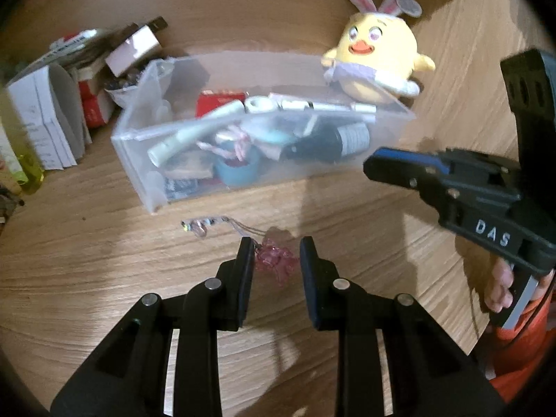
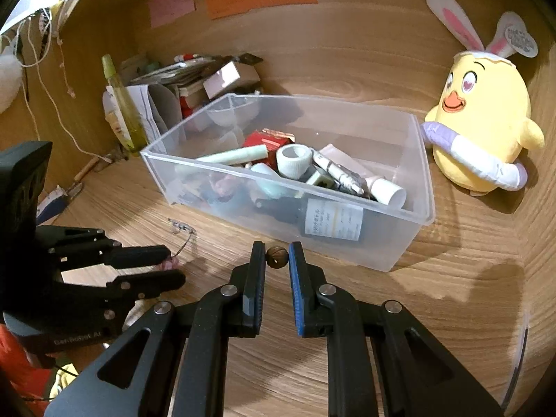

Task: Organize objects
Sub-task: 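Carry pink hair tie with left tool while right tool carries brown bead to bin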

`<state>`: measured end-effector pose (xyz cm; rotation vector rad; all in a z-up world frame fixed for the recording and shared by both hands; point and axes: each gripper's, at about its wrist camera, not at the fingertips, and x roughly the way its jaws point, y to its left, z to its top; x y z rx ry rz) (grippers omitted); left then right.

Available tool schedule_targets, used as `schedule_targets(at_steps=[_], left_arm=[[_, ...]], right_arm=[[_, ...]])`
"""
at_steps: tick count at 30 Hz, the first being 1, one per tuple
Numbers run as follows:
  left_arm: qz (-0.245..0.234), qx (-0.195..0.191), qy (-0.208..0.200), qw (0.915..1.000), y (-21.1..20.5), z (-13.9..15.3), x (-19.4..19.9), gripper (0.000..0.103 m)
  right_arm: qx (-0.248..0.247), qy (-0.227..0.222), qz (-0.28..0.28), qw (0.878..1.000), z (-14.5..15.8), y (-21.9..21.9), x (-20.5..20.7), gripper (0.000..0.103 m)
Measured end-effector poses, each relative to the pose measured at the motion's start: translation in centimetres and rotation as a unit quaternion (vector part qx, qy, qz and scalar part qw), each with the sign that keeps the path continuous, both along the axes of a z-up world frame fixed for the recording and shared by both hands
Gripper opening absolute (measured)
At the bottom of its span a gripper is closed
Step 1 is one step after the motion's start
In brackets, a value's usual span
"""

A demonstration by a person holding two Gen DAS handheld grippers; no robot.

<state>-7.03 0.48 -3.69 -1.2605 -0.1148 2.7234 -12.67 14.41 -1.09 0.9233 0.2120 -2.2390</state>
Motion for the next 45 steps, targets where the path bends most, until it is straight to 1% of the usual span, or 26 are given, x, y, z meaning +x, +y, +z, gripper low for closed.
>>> schedule_targets(at_steps=[6, 13, 26, 33, 39, 42, 45], left_arm=[[0.014, 0.001, 0.035, 0.9993, -0.4, 2.3, 0.4, 0.026], [0.02, 0.007, 0.076, 0.9969, -0.7, 5.0, 0.6, 0.026], [0.03, 0.008, 0.126, 0.9916, -1.2, 9.0, 0.0, 0.026], [0.034, 0.01, 0.137, 0.9899, -1.5, 10.1, -1.2, 0.026], [0.039, 0.025, 0.15, 0.9876, -2.6, 11.0, -2.6, 0.026], [0.04, 0.035, 0.148, 0.9876, -3.3, 11.0, -3.4, 0.026], [0.041, 0.034, 0.139, 0.9888, -3.6, 10.5, -4.5, 0.026]], right_arm=[[-0.011, 0.008, 0.004, 1.0, 0.9, 0.0, 0.1, 0.012], [-0.017, 0.028, 0.006, 0.999, 2.5, 0.0, 0.6, 0.012], [-0.039, 0.055, 0.003, 0.998, 4.9, -0.1, 0.3, 0.012], [-0.044, 0.071, 0.001, 0.996, 6.3, -0.4, -0.7, 0.012], [-0.041, 0.081, -0.01, 0.996, 7.2, -0.7, -2.0, 0.012], [-0.038, 0.084, -0.017, 0.996, 7.3, -0.7, -2.8, 0.012], [-0.033, 0.081, -0.021, 0.996, 7.0, -0.9, -3.6, 0.012]])
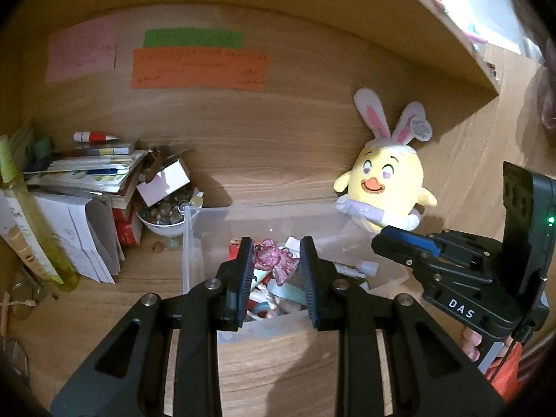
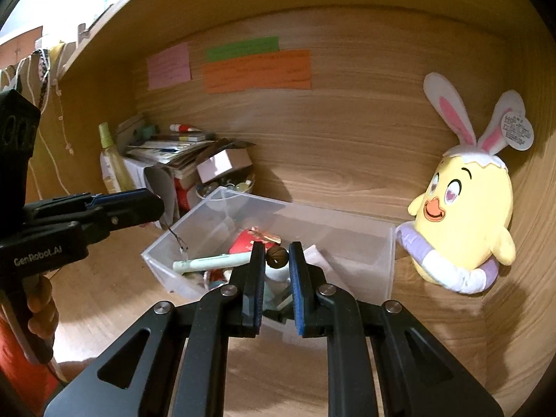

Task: Organize objects
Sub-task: 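Carry pink hair tie with left tool while right tool carries brown bead to bin, then release pink hair tie from left tool while right tool releases bead in bin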

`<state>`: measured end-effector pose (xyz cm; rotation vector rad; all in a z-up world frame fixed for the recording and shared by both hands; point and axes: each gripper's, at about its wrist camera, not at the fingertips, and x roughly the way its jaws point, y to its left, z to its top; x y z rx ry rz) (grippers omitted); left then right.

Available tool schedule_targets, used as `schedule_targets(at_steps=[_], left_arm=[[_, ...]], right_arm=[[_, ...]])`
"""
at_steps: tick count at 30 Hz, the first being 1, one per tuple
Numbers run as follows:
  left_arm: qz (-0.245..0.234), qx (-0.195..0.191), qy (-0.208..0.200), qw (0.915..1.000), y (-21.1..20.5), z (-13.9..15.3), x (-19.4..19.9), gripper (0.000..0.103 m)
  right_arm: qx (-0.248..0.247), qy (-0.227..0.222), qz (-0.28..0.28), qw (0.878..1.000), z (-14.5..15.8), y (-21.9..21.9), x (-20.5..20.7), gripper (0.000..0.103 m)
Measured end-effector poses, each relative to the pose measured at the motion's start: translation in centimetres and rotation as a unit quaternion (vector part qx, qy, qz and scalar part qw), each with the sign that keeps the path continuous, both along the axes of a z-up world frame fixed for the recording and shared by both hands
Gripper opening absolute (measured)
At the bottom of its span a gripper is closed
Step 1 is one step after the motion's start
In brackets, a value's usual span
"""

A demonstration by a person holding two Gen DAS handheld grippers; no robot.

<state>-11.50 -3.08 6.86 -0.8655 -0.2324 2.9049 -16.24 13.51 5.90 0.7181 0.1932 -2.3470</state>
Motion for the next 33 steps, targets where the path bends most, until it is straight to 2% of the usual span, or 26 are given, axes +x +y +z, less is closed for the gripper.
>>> schedule_targets(at_steps=[13, 25, 27, 29, 31, 33], left_arm=[[-0.004, 0.0, -0.059, 0.9982, 0.1, -4.3, -3.6, 0.026], [-0.007, -0.017, -0.077, 0.9969, 0.6, -6.2, -5.1, 0.027], [-0.007, -0.017, -0.081, 0.9965, 0.5, -6.4, -5.2, 0.029], [-0.006, -0.015, -0.084, 0.9963, 0.4, -6.4, -5.1, 0.042], [0.0, -0.016, -0.081, 0.9966, 0.4, -6.3, -4.9, 0.051], [0.002, -0.017, -0.076, 0.997, 0.4, -6.1, -4.7, 0.052]], right_arm=[[0.037, -0.053, 0.001, 0.998, -4.4, -1.8, -3.2, 0.012], [0.065, -0.069, 0.001, 0.995, -6.1, -2.8, -4.2, 0.012], [0.068, -0.07, 0.004, 0.995, -6.1, -3.0, -4.1, 0.013], [0.069, -0.072, 0.004, 0.995, -6.1, -3.0, -4.2, 0.014], [0.067, -0.072, 0.003, 0.995, -6.0, -2.9, -4.2, 0.024], [0.064, -0.07, 0.001, 0.996, -5.8, -2.7, -4.1, 0.027]])
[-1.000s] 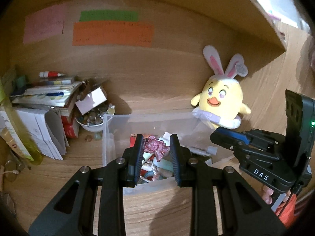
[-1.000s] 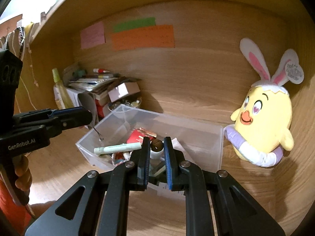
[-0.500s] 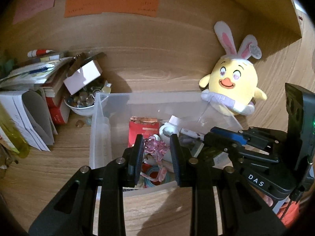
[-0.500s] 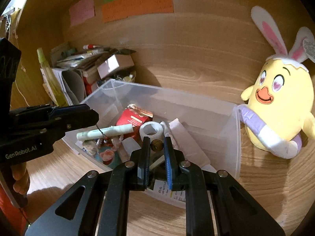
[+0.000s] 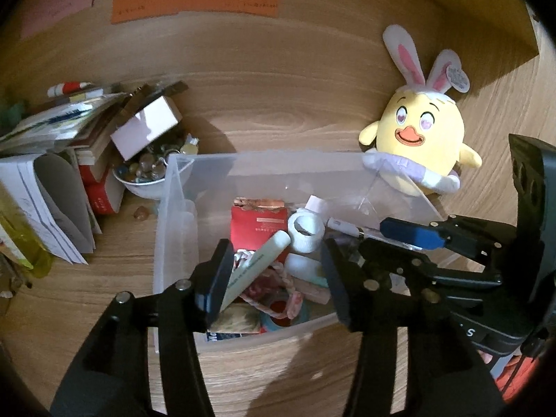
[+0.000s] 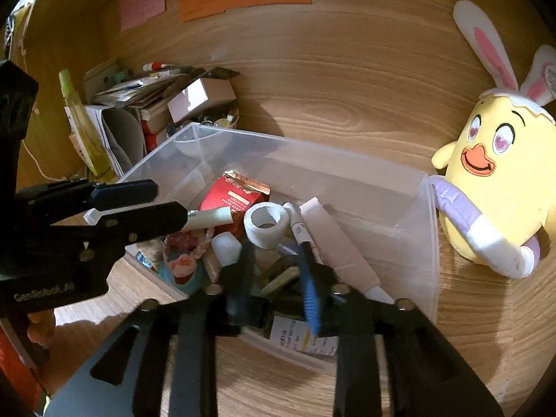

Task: Organize objects
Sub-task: 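Release pink hair tie from left tool while right tool releases bead in bin, then withdraw both open tools up and away from the bin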

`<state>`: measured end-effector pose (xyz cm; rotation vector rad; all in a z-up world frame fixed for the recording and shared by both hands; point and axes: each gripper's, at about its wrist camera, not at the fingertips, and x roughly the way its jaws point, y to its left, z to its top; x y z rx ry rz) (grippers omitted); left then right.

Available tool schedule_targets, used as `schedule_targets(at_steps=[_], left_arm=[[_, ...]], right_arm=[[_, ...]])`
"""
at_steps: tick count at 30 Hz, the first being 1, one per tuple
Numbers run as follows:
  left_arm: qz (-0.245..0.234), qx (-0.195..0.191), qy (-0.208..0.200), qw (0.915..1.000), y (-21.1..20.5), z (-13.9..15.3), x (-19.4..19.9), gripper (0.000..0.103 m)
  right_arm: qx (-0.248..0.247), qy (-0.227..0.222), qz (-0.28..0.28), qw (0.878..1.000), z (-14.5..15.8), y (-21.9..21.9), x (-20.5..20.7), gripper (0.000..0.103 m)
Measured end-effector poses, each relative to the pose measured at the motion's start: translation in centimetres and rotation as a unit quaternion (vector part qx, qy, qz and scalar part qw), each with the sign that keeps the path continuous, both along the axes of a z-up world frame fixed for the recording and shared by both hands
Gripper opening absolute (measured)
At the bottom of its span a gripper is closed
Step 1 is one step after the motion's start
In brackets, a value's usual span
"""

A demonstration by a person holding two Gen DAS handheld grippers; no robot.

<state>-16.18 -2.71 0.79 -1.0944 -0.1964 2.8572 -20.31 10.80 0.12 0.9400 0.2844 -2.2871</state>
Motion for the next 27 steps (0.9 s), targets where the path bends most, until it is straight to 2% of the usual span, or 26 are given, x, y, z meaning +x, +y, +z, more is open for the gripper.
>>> schedule_targets(at_steps=[4, 8, 13, 20, 22, 27], left_arm=[[0.001, 0.001, 0.004, 1.0, -0.1, 0.5, 0.5, 0.054], [0.005, -0.005, 0.011, 0.9999, -0.1, 1.0, 1.2, 0.06], [0.005, -0.009, 0.016, 0.9998, -0.1, 1.3, 2.2, 0.065], [0.016, -0.018, 0.029, 0.9993, -0.2, 1.6, 3.8, 0.074], [0.019, -0.022, 0.034, 0.999, -0.2, 1.6, 4.3, 0.075], [0.029, -0.032, 0.047, 0.998, 0.0, 1.4, 5.3, 0.08]], right_arm=[[-0.005, 0.008, -0.001, 1.0, 0.8, 0.4, 0.4, 0.027], [-0.011, 0.014, -0.003, 1.0, 1.6, 0.9, 0.8, 0.029], [-0.014, 0.032, -0.006, 0.999, 2.4, 1.7, 2.1, 0.041], [-0.025, 0.047, -0.014, 0.998, 3.1, 3.1, 3.6, 0.052], [-0.029, 0.054, -0.019, 0.998, 3.2, 3.4, 4.1, 0.064], [-0.037, 0.062, -0.024, 0.997, 3.3, 4.0, 5.1, 0.075]])
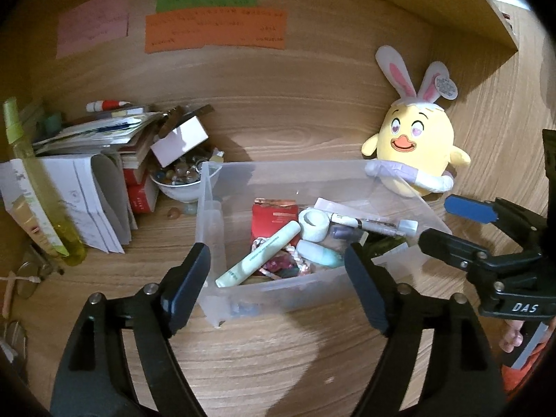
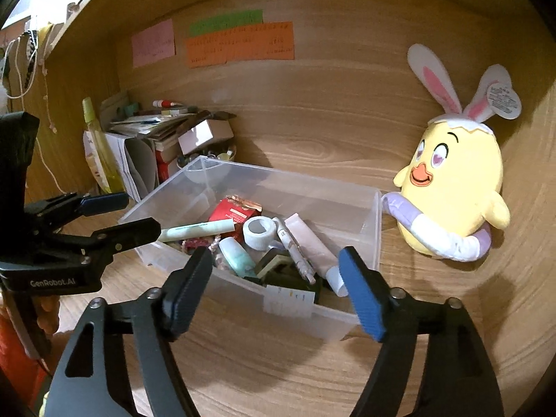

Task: Organize objects
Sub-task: 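Withdraw both open tools up and away from the bin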

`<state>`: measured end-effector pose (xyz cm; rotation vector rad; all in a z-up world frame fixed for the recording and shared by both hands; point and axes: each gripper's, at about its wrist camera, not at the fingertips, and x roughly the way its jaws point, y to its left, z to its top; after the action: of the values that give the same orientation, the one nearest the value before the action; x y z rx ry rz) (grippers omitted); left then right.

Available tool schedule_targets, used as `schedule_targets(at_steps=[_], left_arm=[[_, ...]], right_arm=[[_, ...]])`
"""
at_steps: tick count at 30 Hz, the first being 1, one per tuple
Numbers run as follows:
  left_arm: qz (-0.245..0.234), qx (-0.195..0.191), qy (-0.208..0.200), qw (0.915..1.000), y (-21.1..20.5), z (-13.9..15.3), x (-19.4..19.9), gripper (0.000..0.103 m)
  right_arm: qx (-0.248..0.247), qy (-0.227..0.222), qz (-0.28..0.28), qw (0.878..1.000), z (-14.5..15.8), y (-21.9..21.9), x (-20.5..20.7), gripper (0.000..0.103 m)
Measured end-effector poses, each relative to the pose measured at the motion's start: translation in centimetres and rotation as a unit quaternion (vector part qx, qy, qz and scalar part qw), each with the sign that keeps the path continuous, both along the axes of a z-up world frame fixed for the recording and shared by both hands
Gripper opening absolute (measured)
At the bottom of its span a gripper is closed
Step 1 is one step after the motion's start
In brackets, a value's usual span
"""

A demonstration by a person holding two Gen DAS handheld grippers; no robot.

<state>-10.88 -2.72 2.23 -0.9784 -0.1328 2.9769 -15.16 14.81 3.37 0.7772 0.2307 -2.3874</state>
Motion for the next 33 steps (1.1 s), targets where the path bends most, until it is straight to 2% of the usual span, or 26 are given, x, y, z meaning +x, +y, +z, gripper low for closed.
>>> schedule_targets(at_steps=[5, 9, 33], left_arm=[[0.003, -0.004, 0.006, 1.0, 0.2, -0.4, 0.6, 0.084], [0.001, 0.0, 0.008, 1.0, 0.4, -0.5, 1.1, 0.085], [-0.001, 0.003, 0.014, 0.9999, 0.7, -0.3, 2.1, 0.089]], right_arm=[[-0.005, -0.005, -0.001, 1.0, -0.3, 0.3, 0.6, 0.076], [-0.011, -0.007, -0.004, 1.0, -0.4, 0.6, 1.0, 0.081], [-0.014, -0.006, -0.003, 1.0, -0.3, 0.8, 1.9, 0.082]])
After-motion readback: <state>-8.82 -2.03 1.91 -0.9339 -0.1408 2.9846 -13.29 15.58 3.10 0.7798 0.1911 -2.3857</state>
